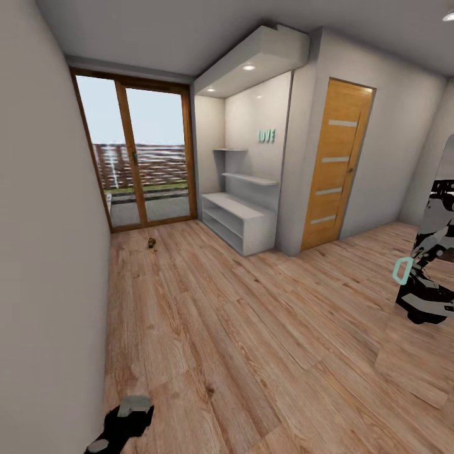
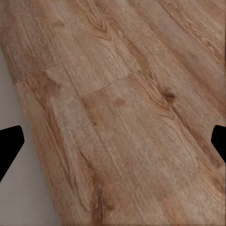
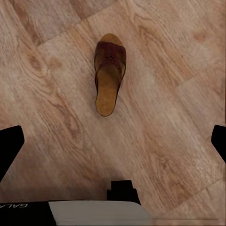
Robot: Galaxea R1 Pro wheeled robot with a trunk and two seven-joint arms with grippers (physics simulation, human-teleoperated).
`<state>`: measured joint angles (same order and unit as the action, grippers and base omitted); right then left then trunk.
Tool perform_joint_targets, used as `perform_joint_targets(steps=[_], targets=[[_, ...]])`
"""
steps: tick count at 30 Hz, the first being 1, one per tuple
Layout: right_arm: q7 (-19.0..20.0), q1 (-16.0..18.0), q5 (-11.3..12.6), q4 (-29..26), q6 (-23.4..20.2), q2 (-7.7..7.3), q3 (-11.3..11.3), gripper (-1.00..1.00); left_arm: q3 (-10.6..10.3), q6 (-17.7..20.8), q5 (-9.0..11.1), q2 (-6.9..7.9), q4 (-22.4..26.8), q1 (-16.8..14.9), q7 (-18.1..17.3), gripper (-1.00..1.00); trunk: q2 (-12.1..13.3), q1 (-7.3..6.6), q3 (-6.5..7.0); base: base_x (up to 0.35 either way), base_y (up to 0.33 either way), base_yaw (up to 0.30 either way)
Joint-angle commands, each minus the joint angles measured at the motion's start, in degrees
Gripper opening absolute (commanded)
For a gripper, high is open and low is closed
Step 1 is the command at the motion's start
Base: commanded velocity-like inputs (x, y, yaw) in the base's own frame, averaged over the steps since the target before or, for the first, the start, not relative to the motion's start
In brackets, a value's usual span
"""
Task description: Pick up the two gym shoes and the two sandals from the corridor floor and place them onto the hallstand (shoe rack) in the corridor, making sure they are on the rack and not on the floor. Arrange them so the two gym shoes are next to each other and the two sandals are next to each other.
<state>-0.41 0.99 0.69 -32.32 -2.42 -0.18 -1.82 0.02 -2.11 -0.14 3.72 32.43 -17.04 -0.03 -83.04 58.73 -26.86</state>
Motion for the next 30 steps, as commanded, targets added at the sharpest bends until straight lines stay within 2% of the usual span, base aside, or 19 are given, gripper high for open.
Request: perform_joint_targets(steps=[1,4,6,8,9,10,13,19,20,21,24,25,30], targets=[[-0.6,0.4,0.0,-0.2,-5.4,0.01,0.0,1.0,0.0,4.4,0.0,-1.24,0.0,-3.5,0.0,1.0,0.0,0.0,-0.07,0.0,0.0,0.0],[-1.1,1.4,0.0,-1.2,-11.9,0.01,0.0,1.0,0.0,6.5,0.1,-2.52,0.0,-6.7,0.0,1.0,0.0,0.0,-0.07,0.0,0.0,0.0],[-1.4,3.7,0.0,-4.2,-17.7,0.01,0.0,1.0,0.0,7.6,0.2,-3.87,0.0,-9.8,-0.1,1.0,0.0,0.0,-0.07,0.0,0.0,0.0],[-1.4,4.5,0.0,-5.5,-19.6,0.01,0.0,1.0,-0.1,7.9,0.3,-4.85,0.0,-11.4,-0.1,1.0,0.0,0.0,-0.07,0.0,0.0,0.0],[-1.4,5.0,0.0,-9.0,-20.5,0.01,0.0,1.0,0.0,8.1,0.4,-6.29,0.1,-12.5,-0.1,1.0,0.0,0.0,-0.07,0.0,0.0,0.0],[-1.3,5.0,0.0,-11.0,-20.7,0.01,0.0,1.0,0.0,8.1,0.4,-6.84,0.1,-13.0,-0.1,1.0,0.0,0.0,-0.07,0.0,0.0,0.0],[-1.1,5.1,0.0,-14.6,-20.9,0.01,0.0,1.0,0.0,8.2,0.4,-7.7,0.1,-14.9,0.0,1.0,0.0,0.0,-0.07,0.0,0.0,0.0],[-1.0,5.1,-0.1,-16.5,-21.0,0.03,0.1,1.0,0.0,8.3,0.5,-7.82,0.0,-16.8,0.1,1.0,0.0,0.0,-0.07,0.0,0.0,0.0],[-0.9,5.2,-0.1,-16.9,-21.0,0.03,0.3,1.0,0.1,8.3,0.4,-6.74,0.1,-17.1,0.1,1.0,0.0,0.0,-0.07,0.0,0.0,0.0],[-0.9,5.2,-0.1,-16.9,-21.0,0.02,0.3,1.0,0.1,8.3,0.4,-6.68,0.1,-17.1,0.1,1.0,0.0,0.0,-0.07,0.0,0.0,0.0],[-0.9,5.1,-0.1,-16.8,-21.0,0.01,0.2,1.0,0.1,8.3,0.4,-6.64,1.9,-17.3,0.1,1.0,0.0,0.0,-0.07,0.0,0.0,0.0],[-0.8,5.1,0.0,-16.8,-20.9,-0.05,0.1,1.0,0.0,8.3,0.7,-6.67,5.3,-17.3,0.0,1.0,0.0,0.0,-0.07,0.0,0.0,0.0],[-0.9,5.1,-0.1,-16.6,-20.9,0.05,0.2,1.0,-0.4,8.2,0.6,-6.95,5.5,-17.3,0.0,1.0,0.0,0.0,-0.07,0.0,0.0,-0.064]])
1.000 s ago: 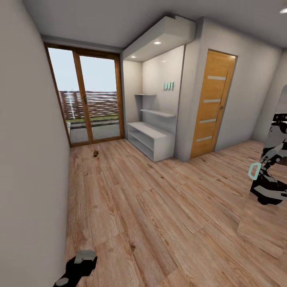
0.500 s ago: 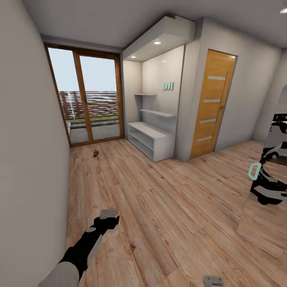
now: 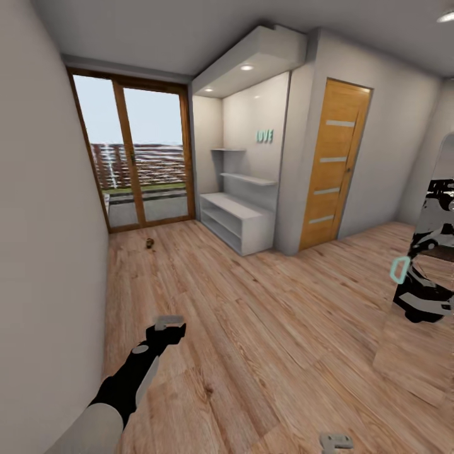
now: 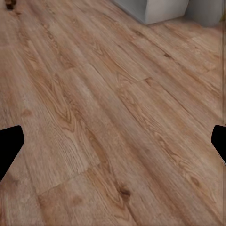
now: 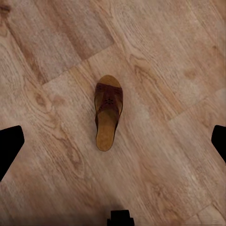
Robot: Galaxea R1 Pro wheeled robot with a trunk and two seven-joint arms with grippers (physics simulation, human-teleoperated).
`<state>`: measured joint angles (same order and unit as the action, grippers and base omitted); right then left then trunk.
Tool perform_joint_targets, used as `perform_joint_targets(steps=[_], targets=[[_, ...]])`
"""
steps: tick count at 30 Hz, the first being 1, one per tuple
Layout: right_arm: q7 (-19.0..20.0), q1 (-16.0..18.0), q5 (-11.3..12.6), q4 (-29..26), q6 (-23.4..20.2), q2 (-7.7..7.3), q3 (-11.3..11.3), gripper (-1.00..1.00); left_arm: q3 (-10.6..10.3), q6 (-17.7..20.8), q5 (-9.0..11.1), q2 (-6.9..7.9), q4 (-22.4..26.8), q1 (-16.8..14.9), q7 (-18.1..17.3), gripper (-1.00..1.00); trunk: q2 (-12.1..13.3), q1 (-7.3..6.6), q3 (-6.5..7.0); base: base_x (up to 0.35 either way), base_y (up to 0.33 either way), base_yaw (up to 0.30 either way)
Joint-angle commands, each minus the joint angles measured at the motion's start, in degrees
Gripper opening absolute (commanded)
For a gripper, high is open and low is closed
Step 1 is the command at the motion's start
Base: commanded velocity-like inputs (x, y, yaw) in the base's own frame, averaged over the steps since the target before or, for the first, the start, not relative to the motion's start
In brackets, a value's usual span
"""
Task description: Pick up the two gym shoes and the two sandals from the corridor floor and place them onto the hallstand (shoe rack) in the corridor, making sure they are on the rack and not on the floor. Arrange them so the two gym shoes are next to each other and the two sandals are next to each other.
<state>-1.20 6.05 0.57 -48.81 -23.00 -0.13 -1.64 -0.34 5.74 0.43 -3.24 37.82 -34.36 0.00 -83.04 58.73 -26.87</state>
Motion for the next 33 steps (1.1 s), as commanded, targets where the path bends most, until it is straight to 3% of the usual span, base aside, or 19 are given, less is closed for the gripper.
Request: perform_joint_targets(steps=[1,9,15,33], targets=[[-0.1,0.0,0.1,-0.1,-0.3,0.01,0.0,1.0,0.0,0.4,0.0,0.0,0.1,0.0,0.0,1.0,0.0,0.0,-0.06,0.0,0.0,-0.212],[-0.2,0.0,0.0,-0.1,-0.3,0.04,0.1,1.0,-0.1,0.4,0.0,-0.01,0.2,0.0,0.0,1.0,0.0,0.0,-0.06,0.0,0.0,-0.271],[-0.4,0.0,0.0,-0.1,-0.3,-0.01,-0.1,1.0,-0.1,0.4,0.1,-0.02,0.0,0.0,0.0,1.0,-2.4,1.32,-1.14,0.0,0.0,-0.178],[-0.5,0.0,0.2,-0.1,-0.3,-0.04,-0.2,1.0,-0.2,0.3,0.1,-0.02,0.0,0.0,0.0,1.0,-9.7,5.27,-5.41,0.0,0.0,-0.012]])
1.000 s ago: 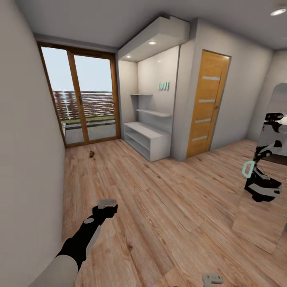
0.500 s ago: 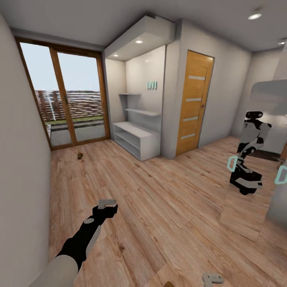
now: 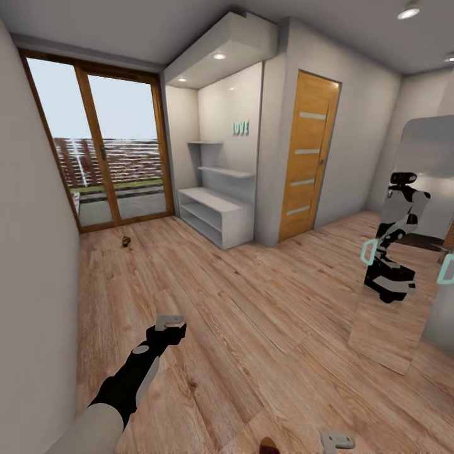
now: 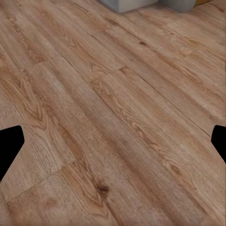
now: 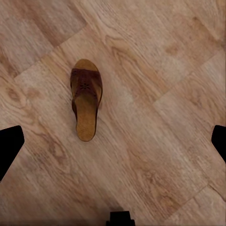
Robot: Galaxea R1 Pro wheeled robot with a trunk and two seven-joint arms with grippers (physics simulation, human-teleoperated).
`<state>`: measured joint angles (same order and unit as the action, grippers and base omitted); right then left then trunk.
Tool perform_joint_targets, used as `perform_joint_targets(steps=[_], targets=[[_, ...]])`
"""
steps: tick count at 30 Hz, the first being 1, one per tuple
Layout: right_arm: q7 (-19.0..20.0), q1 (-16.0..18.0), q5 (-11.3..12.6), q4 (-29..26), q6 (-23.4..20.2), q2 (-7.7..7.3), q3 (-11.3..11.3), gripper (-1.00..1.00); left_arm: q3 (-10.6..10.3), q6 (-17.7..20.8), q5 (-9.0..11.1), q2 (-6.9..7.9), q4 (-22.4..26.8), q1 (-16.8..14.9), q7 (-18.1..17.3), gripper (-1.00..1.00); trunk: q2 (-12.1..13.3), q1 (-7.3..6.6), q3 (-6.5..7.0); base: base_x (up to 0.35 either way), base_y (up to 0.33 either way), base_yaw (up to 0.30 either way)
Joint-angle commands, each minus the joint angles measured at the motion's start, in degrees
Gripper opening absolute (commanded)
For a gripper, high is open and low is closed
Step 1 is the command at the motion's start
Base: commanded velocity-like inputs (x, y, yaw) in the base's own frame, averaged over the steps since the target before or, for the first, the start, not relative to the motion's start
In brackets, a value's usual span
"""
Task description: Pick up the two gym shoes and the two sandals from the corridor floor and place them onto the hallstand (shoe rack) in the corridor, making sure they are on the rack and not on the floor. Arrange them so the two gym shoes are next to each other and the two sandals are next to each other.
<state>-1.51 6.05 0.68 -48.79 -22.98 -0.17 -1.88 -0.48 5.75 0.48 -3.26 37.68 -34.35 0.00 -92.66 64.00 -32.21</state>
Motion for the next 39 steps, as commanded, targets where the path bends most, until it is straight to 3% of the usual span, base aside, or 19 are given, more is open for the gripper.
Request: perform_joint_targets(steps=[1,11,15,17,20,21,26,28,29,32,39], targets=[[-0.2,0.0,0.1,-0.1,-0.3,-0.01,0.0,1.0,0.0,0.3,0.0,0.01,0.1,0.0,0.0,1.0,-0.4,0.22,-0.34,0.0,0.0,0.0],[-0.4,0.0,-0.2,0.1,0.2,0.0,0.1,1.0,-0.1,0.3,0.0,-0.04,0.1,0.0,0.0,1.0,-4.5,2.42,-2.92,0.0,0.0,0.023],[-0.4,0.7,-0.5,0.1,0.2,0.07,0.2,1.0,-0.1,0.4,0.0,-1.05,0.1,0.0,0.0,1.0,-6.1,3.3,-3.68,0.0,0.0,0.008],[-0.4,3.6,-0.5,0.1,0.2,0.09,0.2,1.0,-0.1,0.4,0.0,-1.18,0.1,0.0,0.0,1.0,-6.9,3.74,-4.04,0.0,0.0,0.002],[-0.4,12.3,-0.4,1.9,0.2,0.09,0.2,1.0,-0.1,0.4,0.0,-1.28,0.1,0.0,0.0,1.0,-8.1,4.39,-4.58,0.0,0.0,0.0],[-0.4,16.0,-0.4,5.5,0.3,0.09,0.2,1.0,-0.1,0.3,0.0,-1.3,0.1,0.0,0.0,1.0,-8.5,4.61,-4.76,0.0,0.0,0.0],[-0.4,19.9,-0.2,10.1,1.1,0.07,0.2,1.0,-0.1,0.3,0.0,-1.31,0.1,0.0,0.0,1.0,-10.5,5.71,-5.66,0.0,0.0,0.0],[-0.4,20.3,-0.1,11.2,5.1,0.08,0.2,1.0,-0.1,0.3,0.0,-1.4,0.1,0.0,0.0,1.0,-11.3,6.15,-6.02,0.0,0.0,0.0],[-0.4,20.5,0.0,13.9,12.9,0.08,0.2,1.0,-0.1,0.3,0.0,-1.51,0.1,0.0,0.0,1.0,-11.7,6.37,-6.2,0.0,0.0,0.0],[-0.3,20.5,0.0,19.5,21.9,0.1,0.2,1.0,-0.1,0.3,0.0,-1.55,0.1,0.0,0.0,1.0,-12.9,7.03,-6.74,0.0,0.0,0.0],[-0.2,20.6,0.0,27.0,30.8,0.16,0.3,1.0,-0.1,0.3,0.0,-1.62,0.1,0.0,0.0,1.0,-15.7,8.57,-8.0,0.0,0.0,0.0]])
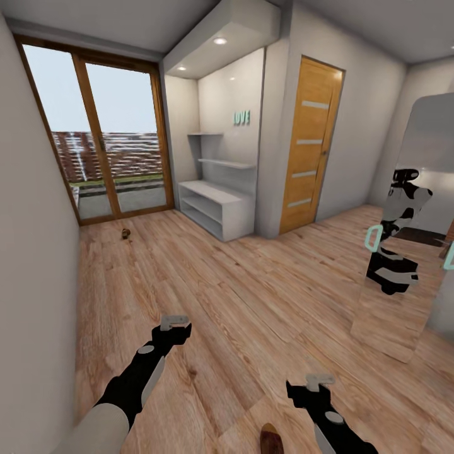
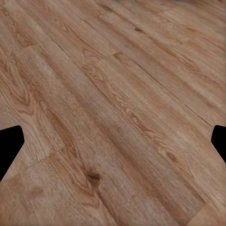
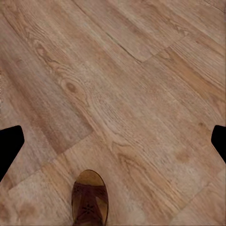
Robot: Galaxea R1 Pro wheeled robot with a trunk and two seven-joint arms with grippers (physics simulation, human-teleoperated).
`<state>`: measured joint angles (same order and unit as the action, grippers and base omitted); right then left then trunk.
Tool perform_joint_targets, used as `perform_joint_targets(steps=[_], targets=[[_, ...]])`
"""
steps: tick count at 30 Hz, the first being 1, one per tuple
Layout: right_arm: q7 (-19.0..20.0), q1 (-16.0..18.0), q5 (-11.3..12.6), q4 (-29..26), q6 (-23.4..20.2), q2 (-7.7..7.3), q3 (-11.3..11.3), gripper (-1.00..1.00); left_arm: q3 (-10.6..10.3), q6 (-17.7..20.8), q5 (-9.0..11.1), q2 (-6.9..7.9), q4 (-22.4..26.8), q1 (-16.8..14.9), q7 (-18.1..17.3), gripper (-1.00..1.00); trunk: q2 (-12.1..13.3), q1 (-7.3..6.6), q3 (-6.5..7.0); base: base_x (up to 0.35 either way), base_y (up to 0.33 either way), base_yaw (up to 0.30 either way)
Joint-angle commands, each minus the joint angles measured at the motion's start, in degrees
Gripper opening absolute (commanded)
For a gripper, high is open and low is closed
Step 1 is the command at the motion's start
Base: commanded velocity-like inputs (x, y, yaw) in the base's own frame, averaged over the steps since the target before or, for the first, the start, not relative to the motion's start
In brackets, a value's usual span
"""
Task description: Pick up the two gym shoes and the two sandals from the corridor floor and place them onto the hallstand (shoe rack) in the corridor, making sure they are on the rack and not on the floor. Arrange them so the two gym shoes are next to each other and the two sandals are next to each other.
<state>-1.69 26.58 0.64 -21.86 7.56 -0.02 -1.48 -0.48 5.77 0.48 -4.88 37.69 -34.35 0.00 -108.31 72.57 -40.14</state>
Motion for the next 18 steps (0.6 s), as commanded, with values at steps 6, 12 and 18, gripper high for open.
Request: perform_joint_targets(steps=[6,12,18], targets=[[0.3,0.0,0.1,3.3,8.6,-0.13,-0.1,1.0,0.0,0.3,0.0,0.0,0.1,0.0,0.0,1.0,-2.4,1.32,-1.14,0.0,0.0,0.0],[0.3,-0.1,0.2,4.2,9.7,-0.05,-0.1,1.0,0.0,0.3,0.0,-0.01,0.1,0.0,0.0,1.0,-4.9,2.63,-2.21,0.0,0.0,0.0],[0.3,-0.1,0.1,5.6,9.8,-0.07,0.0,1.0,-0.1,0.3,0.0,-0.04,0.1,0.0,0.0,1.0,-7.3,3.95,-3.52,0.0,0.0,0.077]])
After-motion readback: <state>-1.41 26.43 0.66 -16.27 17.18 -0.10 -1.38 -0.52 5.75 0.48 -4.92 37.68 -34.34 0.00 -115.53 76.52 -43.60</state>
